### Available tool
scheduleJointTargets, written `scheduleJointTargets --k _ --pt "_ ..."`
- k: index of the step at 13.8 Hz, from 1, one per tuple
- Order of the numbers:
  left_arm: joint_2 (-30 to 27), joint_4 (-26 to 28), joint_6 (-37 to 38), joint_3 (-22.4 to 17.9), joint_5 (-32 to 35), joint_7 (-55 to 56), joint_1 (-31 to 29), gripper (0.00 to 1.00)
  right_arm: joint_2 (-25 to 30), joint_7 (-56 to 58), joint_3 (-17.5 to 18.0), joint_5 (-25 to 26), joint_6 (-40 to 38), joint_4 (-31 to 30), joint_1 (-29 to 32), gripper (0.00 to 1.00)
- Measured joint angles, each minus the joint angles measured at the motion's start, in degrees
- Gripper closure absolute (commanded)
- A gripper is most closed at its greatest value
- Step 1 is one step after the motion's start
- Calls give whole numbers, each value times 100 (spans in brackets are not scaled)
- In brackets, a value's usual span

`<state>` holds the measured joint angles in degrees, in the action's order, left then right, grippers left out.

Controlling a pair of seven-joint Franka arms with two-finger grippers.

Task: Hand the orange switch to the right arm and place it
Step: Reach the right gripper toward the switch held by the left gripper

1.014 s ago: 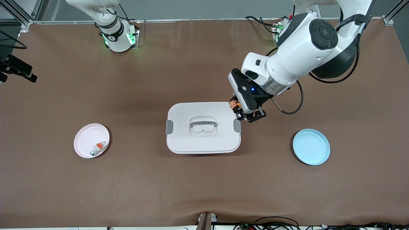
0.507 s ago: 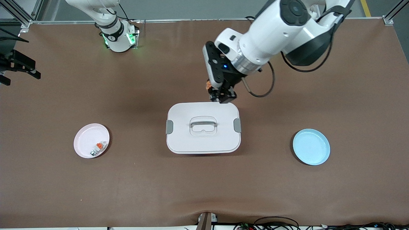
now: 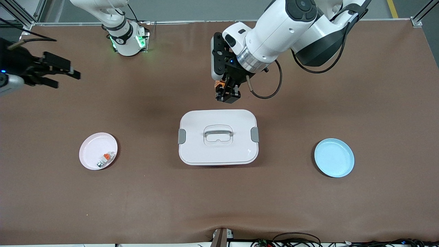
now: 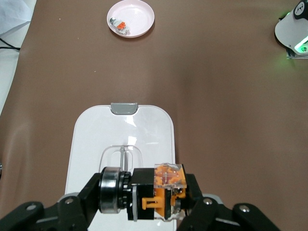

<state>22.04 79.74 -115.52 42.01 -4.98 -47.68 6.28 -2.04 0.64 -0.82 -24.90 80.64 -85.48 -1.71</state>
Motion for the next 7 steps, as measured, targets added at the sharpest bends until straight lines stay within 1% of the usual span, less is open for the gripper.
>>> scheduleJointTargets --k 3,7 --pt "61 2 2 40 0 -104 1 100 -15 -160 19 -781 642 -597 -186 0" --pt "111 3 3 51 0 -109 0 100 -23 -210 27 -1483 1499 -1216 -567 0"
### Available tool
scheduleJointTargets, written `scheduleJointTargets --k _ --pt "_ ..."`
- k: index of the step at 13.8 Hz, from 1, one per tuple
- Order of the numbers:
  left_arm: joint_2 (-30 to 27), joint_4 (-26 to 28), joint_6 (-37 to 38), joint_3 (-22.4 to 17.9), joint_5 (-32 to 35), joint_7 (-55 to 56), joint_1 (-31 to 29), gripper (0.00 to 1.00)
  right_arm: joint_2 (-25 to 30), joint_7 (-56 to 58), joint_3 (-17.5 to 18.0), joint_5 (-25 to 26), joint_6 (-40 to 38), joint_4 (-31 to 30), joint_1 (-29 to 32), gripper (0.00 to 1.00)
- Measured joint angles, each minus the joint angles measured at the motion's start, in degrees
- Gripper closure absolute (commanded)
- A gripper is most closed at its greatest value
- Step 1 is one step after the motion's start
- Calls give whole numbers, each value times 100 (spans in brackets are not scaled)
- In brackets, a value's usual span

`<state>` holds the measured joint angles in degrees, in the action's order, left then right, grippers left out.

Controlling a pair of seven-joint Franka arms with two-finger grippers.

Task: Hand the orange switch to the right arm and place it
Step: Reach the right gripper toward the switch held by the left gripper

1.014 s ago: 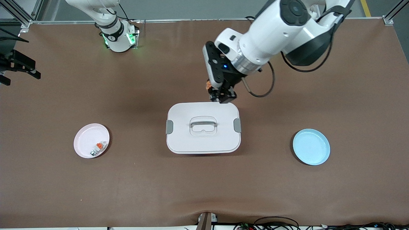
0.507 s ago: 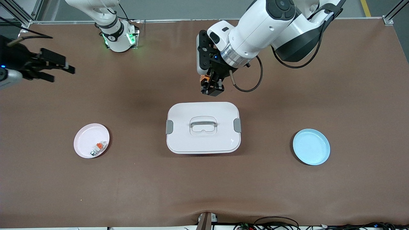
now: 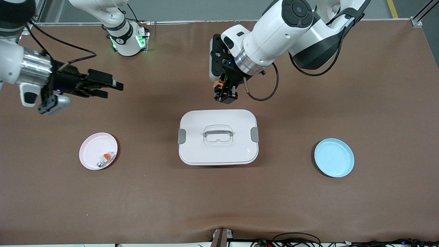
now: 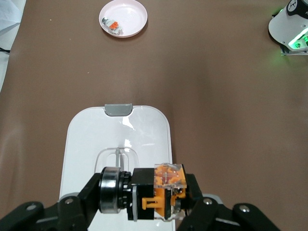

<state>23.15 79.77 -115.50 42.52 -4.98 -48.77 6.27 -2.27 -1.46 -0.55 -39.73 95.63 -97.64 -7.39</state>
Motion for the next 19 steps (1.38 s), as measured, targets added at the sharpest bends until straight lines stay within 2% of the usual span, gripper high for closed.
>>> scheduleJointTargets --k 3,8,12,19 --pt "32 0 0 1 0 -1 0 100 -3 -81 4 -612 561 -486 -224 0" --pt "34 -3 0 4 0 -1 -1 100 -3 -540 14 -1218 1734 -973 -958 0" --pt "34 -5 0 4 0 -1 -4 100 -3 -731 22 -1606 2429 -1064 -1590 0" --pt "34 -16 0 4 0 -1 -32 100 -37 -790 18 -2041 3226 -1117 -2144 0"
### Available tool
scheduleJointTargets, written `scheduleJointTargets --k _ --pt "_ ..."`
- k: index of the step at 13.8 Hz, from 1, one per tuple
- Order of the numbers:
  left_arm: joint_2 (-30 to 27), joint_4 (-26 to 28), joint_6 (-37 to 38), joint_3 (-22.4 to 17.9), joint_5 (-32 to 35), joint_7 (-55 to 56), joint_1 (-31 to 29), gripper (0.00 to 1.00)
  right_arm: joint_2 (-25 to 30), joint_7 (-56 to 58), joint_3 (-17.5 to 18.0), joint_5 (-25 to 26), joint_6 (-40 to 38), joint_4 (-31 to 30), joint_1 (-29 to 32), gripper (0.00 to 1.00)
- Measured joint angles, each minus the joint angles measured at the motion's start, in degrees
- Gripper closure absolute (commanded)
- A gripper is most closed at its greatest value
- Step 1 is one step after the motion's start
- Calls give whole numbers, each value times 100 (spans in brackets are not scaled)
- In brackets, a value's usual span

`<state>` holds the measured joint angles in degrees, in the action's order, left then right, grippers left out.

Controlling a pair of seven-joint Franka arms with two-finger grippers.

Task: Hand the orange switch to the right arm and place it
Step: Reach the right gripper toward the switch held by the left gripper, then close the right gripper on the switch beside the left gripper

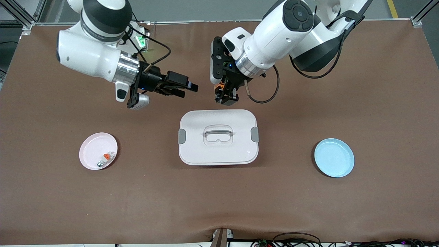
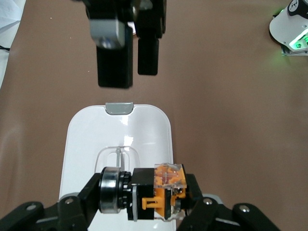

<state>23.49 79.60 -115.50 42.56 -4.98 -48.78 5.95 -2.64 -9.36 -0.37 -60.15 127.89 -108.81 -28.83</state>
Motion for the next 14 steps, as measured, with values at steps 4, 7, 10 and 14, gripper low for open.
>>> scheduleJointTargets --k 4,7,10,14 --pt "0 -2 0 0 0 0 -14 100 -139 -6 0 -342 302 4 -312 0" --pt "0 -3 0 0 0 0 -16 100 -224 -7 1 -477 703 42 -613 0" --pt "0 -4 0 0 -1 0 -16 100 -314 -7 0 -514 816 117 -696 0" --pt "0 -18 0 0 -1 0 -28 100 -455 -7 0 -546 980 190 -790 0"
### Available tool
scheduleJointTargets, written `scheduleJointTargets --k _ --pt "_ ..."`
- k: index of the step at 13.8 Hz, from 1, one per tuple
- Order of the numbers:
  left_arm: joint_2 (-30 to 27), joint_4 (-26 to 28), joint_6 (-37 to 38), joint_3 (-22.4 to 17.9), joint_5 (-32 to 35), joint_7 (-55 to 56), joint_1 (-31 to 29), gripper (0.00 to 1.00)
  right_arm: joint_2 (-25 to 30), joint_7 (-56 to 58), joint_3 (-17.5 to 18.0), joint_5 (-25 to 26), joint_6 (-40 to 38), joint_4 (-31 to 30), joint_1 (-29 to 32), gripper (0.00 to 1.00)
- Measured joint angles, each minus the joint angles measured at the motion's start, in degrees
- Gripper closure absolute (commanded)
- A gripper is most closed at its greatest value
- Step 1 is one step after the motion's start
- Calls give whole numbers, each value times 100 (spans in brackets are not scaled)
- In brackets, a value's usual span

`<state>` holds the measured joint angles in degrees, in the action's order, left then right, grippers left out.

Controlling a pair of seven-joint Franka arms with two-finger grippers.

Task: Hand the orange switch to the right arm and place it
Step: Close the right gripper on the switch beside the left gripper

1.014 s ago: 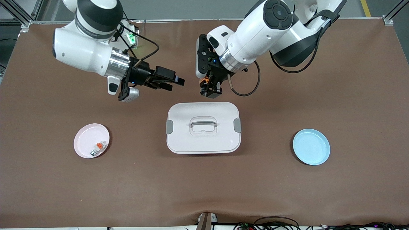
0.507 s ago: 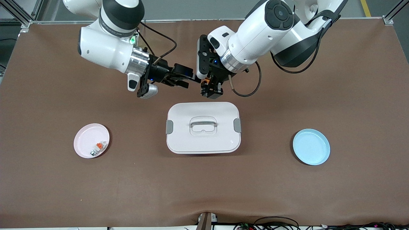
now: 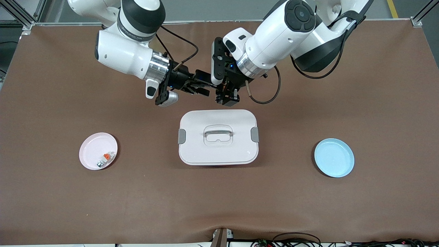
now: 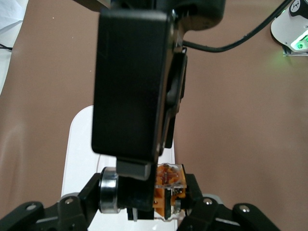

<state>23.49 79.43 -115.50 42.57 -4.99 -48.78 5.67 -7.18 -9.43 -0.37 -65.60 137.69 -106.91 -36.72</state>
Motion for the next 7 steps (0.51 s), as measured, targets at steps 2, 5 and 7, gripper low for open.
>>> scheduleJointTargets --k 2,5,7 --pt "0 -11 0 0 -9 0 -11 100 -28 0 0 -14 21 20 -39 0" --pt "0 -11 0 0 -13 0 -30 100 -34 0 0 -45 83 36 -74 0" --pt "0 -11 0 0 -15 0 -30 100 -44 -2 0 -198 102 48 -105 0"
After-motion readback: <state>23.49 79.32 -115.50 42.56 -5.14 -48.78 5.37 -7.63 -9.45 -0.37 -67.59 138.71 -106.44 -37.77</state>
